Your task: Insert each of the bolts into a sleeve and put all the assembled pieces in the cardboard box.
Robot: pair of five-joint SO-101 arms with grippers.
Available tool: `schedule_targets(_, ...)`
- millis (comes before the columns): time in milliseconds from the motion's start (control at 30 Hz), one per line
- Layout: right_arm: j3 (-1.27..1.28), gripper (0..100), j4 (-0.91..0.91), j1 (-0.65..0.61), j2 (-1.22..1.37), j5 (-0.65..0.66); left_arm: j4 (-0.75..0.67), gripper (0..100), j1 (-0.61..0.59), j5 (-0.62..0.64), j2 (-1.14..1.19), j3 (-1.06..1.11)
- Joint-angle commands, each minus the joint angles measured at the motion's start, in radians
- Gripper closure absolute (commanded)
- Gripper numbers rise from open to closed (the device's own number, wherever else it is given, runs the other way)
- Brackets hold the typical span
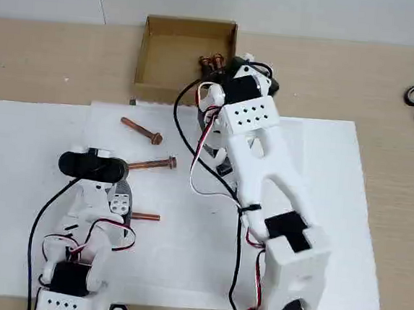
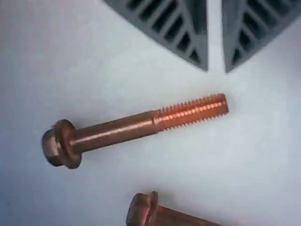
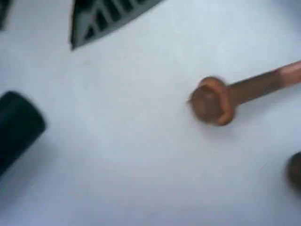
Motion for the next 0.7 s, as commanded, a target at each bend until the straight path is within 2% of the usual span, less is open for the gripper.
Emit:
schedule_targets(0,-0.006,82.2,0.004,0.012,0.019,-0.011,-0.003,99,-0.006,0.000,-0.009,-0.002)
schedule_targets(667,-0.009,81.6,-0.110,0.015,0.150,-0.005,-0.003,99,-0.006,0.000,-0.009,-0.002)
